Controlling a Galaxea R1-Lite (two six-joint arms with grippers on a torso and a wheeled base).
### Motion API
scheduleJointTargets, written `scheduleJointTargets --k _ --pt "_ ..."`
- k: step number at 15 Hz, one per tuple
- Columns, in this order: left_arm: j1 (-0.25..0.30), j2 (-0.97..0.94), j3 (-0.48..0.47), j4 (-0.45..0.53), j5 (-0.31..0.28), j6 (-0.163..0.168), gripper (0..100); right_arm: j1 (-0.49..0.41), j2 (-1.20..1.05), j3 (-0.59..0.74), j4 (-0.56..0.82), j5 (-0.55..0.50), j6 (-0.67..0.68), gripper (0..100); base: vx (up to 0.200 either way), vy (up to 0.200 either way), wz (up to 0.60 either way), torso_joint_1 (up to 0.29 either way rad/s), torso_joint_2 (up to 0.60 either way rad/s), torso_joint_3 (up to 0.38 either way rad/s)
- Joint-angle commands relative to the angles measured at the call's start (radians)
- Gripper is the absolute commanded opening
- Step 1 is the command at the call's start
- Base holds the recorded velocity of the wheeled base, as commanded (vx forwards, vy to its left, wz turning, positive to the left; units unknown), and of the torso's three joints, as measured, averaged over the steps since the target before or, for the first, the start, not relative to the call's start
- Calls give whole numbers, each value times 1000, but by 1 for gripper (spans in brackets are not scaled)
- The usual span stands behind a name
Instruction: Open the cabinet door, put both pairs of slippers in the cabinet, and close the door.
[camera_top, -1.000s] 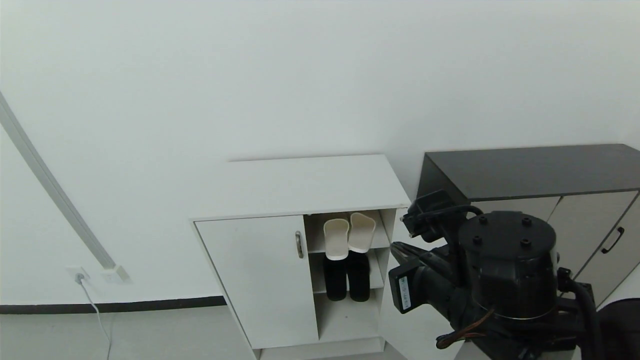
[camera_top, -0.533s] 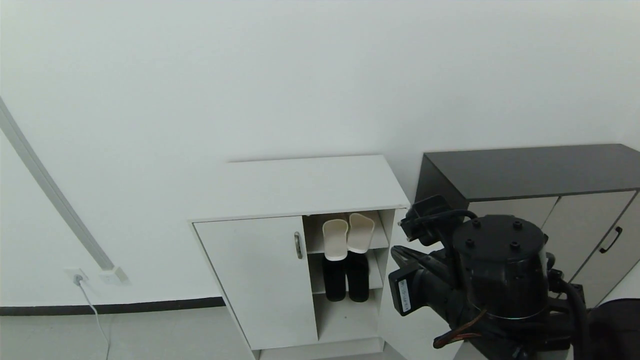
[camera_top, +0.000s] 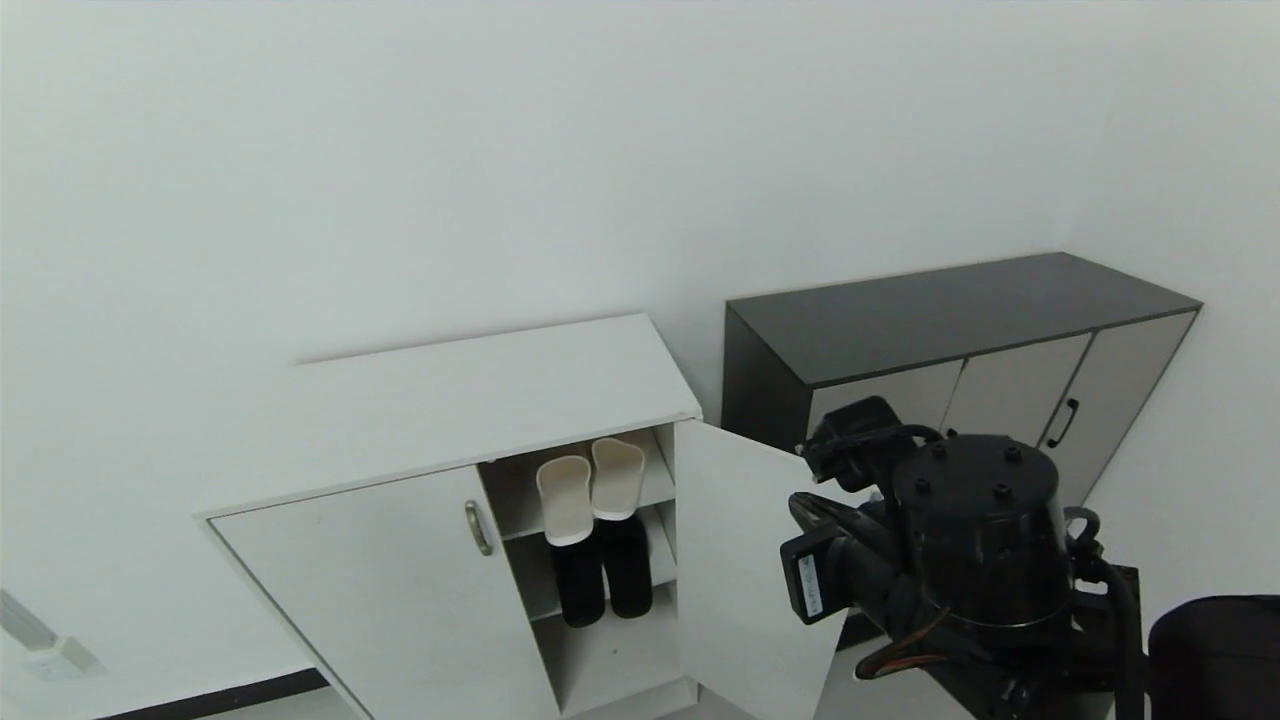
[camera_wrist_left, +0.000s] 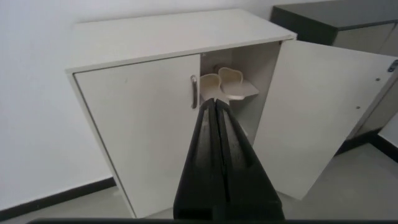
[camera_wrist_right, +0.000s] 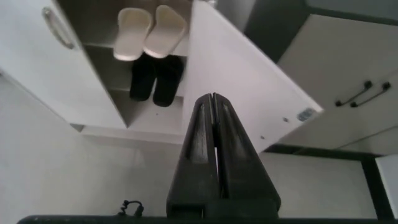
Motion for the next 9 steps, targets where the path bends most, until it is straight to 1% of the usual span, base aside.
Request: scheduleJointTargets --k 1,3,7,9 --pt "0 0 0 0 0 0 0 -2 9 2 0 -1 0 0 0 0 0 0 0 0" --pt "-1 0 0 0 0 1 0 -18 26 -10 0 -13 -14 0 0 0 0 0 0 0" --pt "-1 0 0 0 0 0 0 -41 31 -26 0 -8 -28 0 -200 0 0 7 6 -1" --pt "0 0 0 0 0 0 0 -81 51 -76 3 -10 -29 0 -200 0 0 -15 -2 7"
